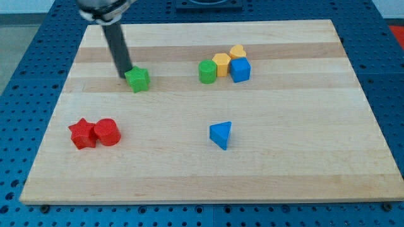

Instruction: Move your arm to the left of the green star

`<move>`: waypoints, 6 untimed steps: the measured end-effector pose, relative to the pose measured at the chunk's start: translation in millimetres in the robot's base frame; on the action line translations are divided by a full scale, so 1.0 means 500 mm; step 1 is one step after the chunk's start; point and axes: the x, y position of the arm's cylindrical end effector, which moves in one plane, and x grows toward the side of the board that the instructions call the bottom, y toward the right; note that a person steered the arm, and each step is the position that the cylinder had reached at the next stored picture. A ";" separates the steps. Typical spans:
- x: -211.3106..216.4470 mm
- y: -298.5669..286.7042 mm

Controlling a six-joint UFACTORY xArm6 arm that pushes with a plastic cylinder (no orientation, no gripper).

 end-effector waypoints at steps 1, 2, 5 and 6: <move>0.038 -0.056; -0.017 -0.059; -0.063 0.053; 0.004 -0.018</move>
